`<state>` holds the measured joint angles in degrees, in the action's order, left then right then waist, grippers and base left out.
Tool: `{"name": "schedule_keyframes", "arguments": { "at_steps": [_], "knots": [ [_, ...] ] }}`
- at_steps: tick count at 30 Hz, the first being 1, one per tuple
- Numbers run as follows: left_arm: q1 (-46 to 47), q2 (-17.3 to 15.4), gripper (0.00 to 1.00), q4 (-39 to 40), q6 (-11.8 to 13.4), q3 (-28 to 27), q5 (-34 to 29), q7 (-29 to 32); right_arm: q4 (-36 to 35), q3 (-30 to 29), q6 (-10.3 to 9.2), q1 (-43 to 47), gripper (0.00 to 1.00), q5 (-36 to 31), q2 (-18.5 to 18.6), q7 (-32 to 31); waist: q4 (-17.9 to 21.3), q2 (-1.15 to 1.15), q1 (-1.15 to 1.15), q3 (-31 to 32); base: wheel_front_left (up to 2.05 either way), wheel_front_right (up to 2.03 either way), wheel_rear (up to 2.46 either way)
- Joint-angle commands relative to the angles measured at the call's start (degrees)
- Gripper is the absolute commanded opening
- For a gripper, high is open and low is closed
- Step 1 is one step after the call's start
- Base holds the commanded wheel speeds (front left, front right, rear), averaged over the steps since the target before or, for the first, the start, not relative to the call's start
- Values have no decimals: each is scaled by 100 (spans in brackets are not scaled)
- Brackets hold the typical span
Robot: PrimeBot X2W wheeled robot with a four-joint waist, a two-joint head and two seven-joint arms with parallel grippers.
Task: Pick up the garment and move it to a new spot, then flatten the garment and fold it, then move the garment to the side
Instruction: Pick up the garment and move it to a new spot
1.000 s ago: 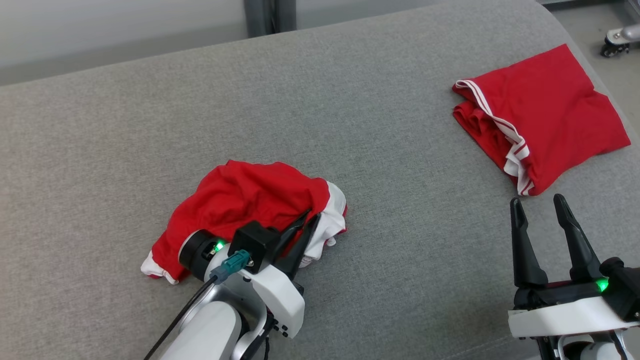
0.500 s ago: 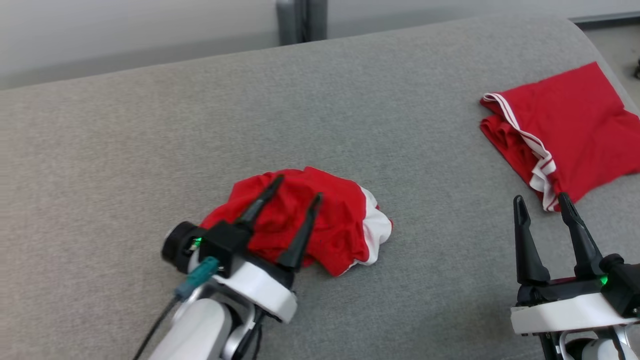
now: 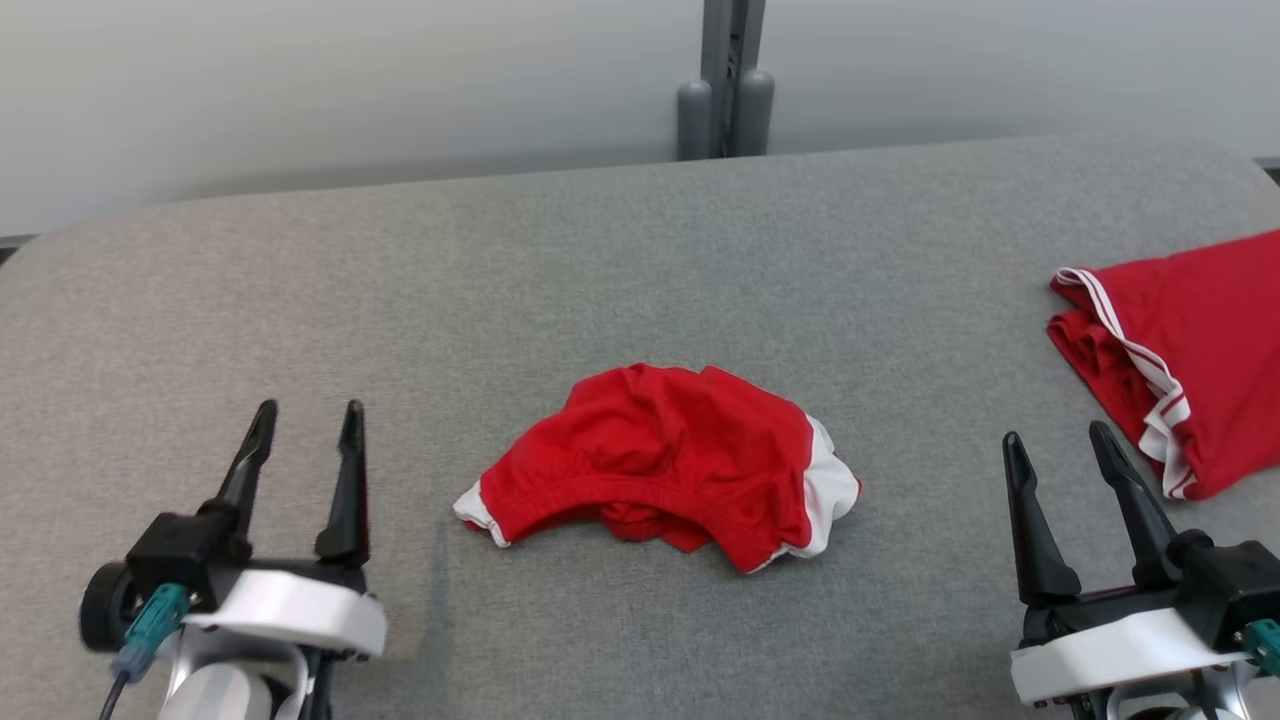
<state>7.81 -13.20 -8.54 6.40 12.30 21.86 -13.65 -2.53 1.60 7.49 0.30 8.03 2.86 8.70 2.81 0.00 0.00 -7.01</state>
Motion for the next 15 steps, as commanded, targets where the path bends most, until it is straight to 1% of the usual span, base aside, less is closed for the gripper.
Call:
{"name": "schedule_keyframes", "arguments": {
  "at_steps": [1,6,15],
  "knots": [
    [-159,-102,100,37,48,-77,32,-33,11,-14,1,68,100,-31,37,-37,-132,0,0,160,0,0,0],
    [-567,-262,100,284,93,-129,55,30,30,24,1,210,100,-11,67,-102,-186,0,0,334,0,0,0],
    [-1111,-339,100,784,144,28,5,220,41,-4,1,533,100,0,85,-229,-149,0,0,649,0,0,0]
  ]
}}
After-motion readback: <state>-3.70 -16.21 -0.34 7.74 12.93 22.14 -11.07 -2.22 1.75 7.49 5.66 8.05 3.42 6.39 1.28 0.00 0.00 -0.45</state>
